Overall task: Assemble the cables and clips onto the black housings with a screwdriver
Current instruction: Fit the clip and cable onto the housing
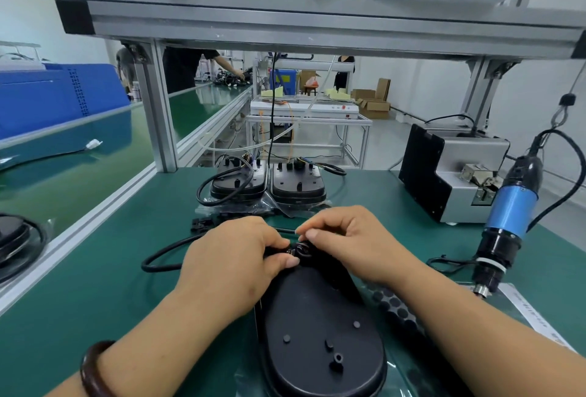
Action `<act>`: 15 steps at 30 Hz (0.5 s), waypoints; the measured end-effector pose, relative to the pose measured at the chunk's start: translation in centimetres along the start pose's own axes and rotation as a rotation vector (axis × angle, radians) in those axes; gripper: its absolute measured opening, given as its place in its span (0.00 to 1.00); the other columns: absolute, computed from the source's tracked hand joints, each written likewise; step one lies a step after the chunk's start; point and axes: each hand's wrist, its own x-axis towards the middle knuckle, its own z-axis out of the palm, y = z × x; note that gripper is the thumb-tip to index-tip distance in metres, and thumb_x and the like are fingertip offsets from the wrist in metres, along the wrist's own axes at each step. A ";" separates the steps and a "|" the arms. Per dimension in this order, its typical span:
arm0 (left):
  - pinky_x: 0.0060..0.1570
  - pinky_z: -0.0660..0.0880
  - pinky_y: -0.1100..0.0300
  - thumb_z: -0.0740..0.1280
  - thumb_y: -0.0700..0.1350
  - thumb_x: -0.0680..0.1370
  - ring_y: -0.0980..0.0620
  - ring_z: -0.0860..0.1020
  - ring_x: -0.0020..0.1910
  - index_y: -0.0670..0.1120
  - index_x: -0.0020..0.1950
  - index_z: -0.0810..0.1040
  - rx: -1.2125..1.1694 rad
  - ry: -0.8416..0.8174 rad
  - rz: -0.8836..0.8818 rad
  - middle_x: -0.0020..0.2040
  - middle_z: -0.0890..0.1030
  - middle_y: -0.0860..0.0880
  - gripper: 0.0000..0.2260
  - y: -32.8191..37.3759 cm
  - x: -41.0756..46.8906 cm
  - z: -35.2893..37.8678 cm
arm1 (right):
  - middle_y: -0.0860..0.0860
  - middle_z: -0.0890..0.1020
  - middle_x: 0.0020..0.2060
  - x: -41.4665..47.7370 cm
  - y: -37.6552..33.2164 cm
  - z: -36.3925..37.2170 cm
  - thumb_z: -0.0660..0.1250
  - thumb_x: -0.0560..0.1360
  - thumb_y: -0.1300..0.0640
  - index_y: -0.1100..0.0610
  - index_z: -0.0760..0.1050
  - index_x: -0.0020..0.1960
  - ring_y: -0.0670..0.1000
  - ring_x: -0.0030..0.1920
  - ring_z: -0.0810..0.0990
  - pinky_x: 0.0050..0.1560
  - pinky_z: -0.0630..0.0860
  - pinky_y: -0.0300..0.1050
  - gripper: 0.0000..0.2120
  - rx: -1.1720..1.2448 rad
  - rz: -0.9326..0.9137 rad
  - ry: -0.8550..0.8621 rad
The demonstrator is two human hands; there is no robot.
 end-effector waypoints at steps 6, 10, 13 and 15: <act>0.39 0.70 0.61 0.66 0.68 0.70 0.61 0.74 0.47 0.67 0.54 0.78 -0.035 -0.033 -0.030 0.45 0.76 0.63 0.15 0.3 0.0 -0.2 | 0.42 0.81 0.33 0.3 -0.2 0.0 0.72 0.73 0.56 0.48 0.83 0.40 0.37 0.34 0.74 0.39 0.71 0.30 0.05 -0.069 -0.019 -0.075; 0.44 0.73 0.59 0.66 0.67 0.70 0.59 0.75 0.49 0.66 0.54 0.78 -0.040 -0.035 -0.031 0.46 0.76 0.61 0.15 0.3 -0.2 -0.1 | 0.37 0.77 0.29 0.6 -0.4 0.3 0.72 0.73 0.58 0.43 0.79 0.36 0.36 0.31 0.73 0.35 0.68 0.27 0.11 -0.112 -0.039 -0.080; 0.50 0.75 0.58 0.67 0.66 0.70 0.59 0.75 0.50 0.64 0.54 0.79 -0.072 -0.039 -0.025 0.46 0.76 0.61 0.15 0.1 -0.2 0.1 | 0.39 0.76 0.30 0.7 -0.5 0.2 0.72 0.73 0.58 0.47 0.80 0.37 0.35 0.33 0.74 0.36 0.68 0.27 0.09 -0.155 -0.059 -0.110; 0.51 0.75 0.58 0.67 0.65 0.70 0.60 0.75 0.50 0.63 0.54 0.79 -0.089 -0.041 -0.017 0.46 0.76 0.61 0.14 -0.1 -0.1 0.2 | 0.40 0.76 0.31 0.7 -0.7 0.2 0.72 0.73 0.57 0.50 0.80 0.37 0.34 0.35 0.74 0.38 0.69 0.28 0.06 -0.198 -0.075 -0.121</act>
